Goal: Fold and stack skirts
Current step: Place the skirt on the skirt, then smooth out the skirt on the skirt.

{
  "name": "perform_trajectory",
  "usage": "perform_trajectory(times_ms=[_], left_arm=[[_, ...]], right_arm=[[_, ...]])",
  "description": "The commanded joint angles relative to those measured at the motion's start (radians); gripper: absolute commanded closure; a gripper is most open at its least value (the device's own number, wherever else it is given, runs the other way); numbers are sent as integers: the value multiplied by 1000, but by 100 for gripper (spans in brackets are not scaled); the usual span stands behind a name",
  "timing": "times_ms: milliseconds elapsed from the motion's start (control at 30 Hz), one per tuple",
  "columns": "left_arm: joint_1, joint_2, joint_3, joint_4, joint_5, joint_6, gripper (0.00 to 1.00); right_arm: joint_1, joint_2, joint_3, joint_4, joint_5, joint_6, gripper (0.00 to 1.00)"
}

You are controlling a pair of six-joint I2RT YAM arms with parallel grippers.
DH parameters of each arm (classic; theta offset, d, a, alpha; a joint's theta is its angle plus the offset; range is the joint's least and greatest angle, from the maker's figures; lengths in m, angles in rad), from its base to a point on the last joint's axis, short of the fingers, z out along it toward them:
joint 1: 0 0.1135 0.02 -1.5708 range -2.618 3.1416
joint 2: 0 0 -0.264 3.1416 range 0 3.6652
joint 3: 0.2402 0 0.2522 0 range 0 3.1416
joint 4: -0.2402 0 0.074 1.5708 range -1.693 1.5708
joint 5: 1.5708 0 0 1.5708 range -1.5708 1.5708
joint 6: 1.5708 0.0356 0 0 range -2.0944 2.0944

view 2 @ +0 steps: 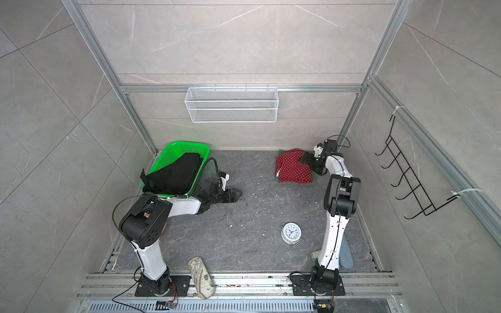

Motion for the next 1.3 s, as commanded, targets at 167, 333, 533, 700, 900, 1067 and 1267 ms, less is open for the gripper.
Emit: perform_trajectory(times_ms=[167, 333, 533, 700, 900, 1067, 1267], left_arm=[[-5, 31, 25, 51, 47, 10, 15], [-5, 36, 22, 67, 53, 6, 15], [-5, 35, 13, 80, 55, 6, 15], [-5, 33, -1, 94, 57, 4, 15], [-5, 11, -22, 88, 57, 15, 15], [-4, -4, -24, 71, 54, 27, 15], [-5, -8, -21, 63, 53, 33, 15]], right_arm=[[27, -185, -164, 198, 21, 55, 0], [63, -181, -112, 176, 28, 22, 0], [88, -93, 11, 95, 47, 22, 0], [86, 39, 115, 17, 74, 36, 0], [85, 148, 178, -4, 66, 47, 0], [85, 178, 209, 3, 56, 40, 0], [85, 108, 178, 27, 44, -12, 0]])
